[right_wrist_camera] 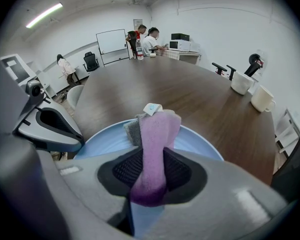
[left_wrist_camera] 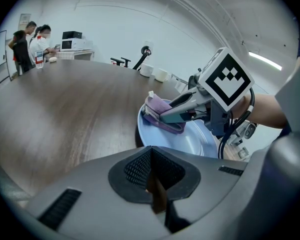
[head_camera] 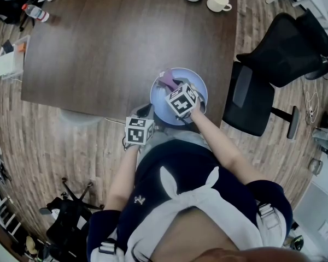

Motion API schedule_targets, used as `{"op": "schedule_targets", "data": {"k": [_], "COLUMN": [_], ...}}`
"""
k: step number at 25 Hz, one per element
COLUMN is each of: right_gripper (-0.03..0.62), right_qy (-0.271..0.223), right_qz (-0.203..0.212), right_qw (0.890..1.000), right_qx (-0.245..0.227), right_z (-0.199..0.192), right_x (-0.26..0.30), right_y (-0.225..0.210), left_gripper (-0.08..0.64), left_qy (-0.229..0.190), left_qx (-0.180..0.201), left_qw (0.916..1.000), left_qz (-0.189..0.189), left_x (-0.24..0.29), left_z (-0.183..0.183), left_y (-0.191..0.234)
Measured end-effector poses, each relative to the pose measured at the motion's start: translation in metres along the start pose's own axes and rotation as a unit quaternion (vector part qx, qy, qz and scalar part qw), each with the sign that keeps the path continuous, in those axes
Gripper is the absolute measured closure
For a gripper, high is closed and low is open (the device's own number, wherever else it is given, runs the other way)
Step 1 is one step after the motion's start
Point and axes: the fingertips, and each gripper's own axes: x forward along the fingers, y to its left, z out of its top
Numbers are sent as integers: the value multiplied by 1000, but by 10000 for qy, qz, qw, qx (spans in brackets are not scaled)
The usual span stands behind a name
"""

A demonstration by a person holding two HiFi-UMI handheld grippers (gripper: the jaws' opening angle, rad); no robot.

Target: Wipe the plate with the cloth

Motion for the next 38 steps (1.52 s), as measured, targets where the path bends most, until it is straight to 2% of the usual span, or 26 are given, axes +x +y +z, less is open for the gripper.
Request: {"op": "schedule_targets", "data": {"k": [24,38], "right_gripper": [474,472], "right_qy": [23,166], "right_qz": [710,994], "right_qw": [9957,9919], "right_qx": [-602,-776], "right_z": [-5,-16], "right_x": [-2,-9], "right_y": [51,69], "left_gripper": [554,554], "left_qy": [15,-26], "left_qx": [27,-8], "left_qw": [10000,10000], "left_qz": [35,81], "left_x": [0,0], "left_z": [-1,0], "left_y": [0,0]}}
